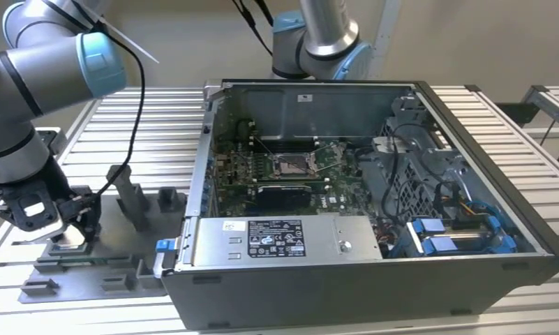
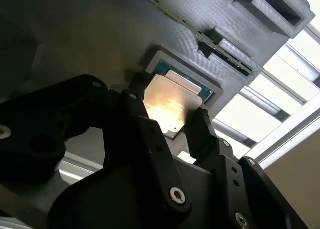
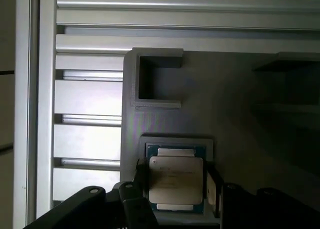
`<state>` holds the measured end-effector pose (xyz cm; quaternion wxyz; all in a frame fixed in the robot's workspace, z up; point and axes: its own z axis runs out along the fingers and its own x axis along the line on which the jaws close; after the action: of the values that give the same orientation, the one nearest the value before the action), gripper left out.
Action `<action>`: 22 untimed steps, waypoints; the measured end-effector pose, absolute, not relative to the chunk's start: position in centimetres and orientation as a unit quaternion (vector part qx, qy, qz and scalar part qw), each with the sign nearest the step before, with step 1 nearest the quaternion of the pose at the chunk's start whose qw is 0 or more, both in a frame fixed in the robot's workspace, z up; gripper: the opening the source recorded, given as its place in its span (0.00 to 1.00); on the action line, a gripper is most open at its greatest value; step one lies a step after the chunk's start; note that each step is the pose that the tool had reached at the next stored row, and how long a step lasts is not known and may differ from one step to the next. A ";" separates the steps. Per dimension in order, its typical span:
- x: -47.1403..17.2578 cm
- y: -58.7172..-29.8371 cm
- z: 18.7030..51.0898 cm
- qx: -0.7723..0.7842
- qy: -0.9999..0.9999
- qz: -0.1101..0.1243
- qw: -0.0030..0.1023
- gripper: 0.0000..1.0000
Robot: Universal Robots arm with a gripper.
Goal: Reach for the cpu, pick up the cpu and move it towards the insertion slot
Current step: 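Pick up the cpu and move it towards the insertion slot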
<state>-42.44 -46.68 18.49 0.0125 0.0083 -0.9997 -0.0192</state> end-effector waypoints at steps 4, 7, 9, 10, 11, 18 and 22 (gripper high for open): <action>-42.4 -46.7 18.5 0.008 -1.000 -0.019 0.012 0.00; -42.4 -46.7 18.5 0.008 -1.000 -0.019 0.012 0.00; -42.4 -46.7 18.9 0.008 -1.000 -0.019 0.012 0.00; -42.4 -46.7 19.1 0.008 -1.000 -0.019 0.012 0.00; -42.4 -46.7 19.3 0.008 -1.000 -0.019 0.012 0.00; -42.4 -46.7 21.0 0.008 -1.000 -0.019 0.012 0.00; -42.4 -46.7 21.9 0.008 -1.000 -0.019 0.012 0.00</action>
<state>-42.43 -46.68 21.94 0.0125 0.0083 -0.9997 -0.0193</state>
